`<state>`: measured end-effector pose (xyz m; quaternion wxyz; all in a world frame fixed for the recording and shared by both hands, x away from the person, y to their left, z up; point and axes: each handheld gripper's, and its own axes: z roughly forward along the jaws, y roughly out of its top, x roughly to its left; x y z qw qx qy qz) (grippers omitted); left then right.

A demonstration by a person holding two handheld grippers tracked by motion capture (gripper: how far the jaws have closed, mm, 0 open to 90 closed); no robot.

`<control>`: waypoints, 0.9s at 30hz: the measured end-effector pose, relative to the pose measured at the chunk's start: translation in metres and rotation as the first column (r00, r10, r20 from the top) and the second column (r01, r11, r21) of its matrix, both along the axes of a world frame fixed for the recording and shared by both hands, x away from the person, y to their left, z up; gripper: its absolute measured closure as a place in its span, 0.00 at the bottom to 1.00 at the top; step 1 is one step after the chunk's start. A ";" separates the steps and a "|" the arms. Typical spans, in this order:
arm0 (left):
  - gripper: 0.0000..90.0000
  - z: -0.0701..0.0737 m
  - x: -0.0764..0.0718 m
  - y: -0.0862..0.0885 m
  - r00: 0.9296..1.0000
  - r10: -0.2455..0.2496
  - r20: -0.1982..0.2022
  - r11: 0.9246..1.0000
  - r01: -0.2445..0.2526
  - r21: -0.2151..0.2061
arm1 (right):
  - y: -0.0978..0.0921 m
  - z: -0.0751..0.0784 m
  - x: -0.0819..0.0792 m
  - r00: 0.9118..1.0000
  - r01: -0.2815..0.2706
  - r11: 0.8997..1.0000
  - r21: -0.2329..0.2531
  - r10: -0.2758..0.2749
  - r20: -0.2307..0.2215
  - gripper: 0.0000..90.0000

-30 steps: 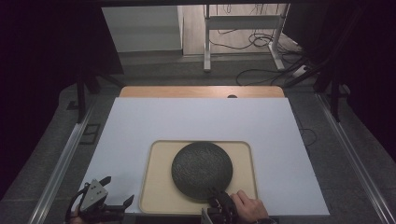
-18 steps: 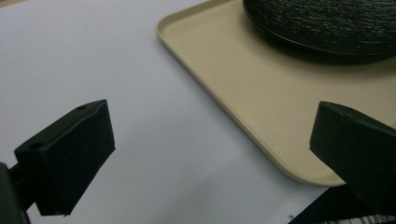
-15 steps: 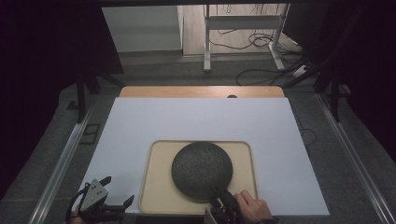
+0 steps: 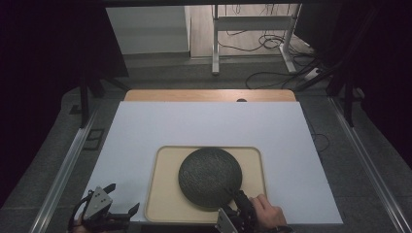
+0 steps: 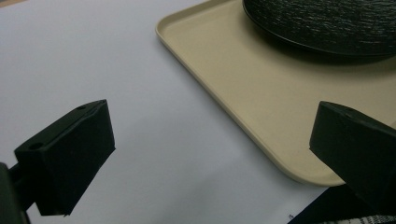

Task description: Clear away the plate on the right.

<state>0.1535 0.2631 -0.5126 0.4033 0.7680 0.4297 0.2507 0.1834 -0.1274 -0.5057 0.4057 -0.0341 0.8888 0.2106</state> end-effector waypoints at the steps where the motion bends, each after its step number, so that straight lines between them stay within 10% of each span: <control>1: 0.00 0.000 0.000 0.000 1.000 0.000 -0.001 1.000 0.000 0.001 | -0.001 0.001 0.001 1.000 0.007 1.000 0.007 -0.007 -0.008 0.45; 15: 0.00 0.000 0.000 0.000 1.000 -0.006 -0.005 1.000 0.006 0.004 | -0.019 0.009 0.018 0.989 0.107 0.988 0.112 -0.095 -0.110 0.36; 27: 0.00 -0.001 0.000 -0.001 1.000 -0.013 -0.011 1.000 0.013 0.012 | -0.048 0.019 0.035 0.951 0.250 0.935 0.252 -0.190 -0.242 0.27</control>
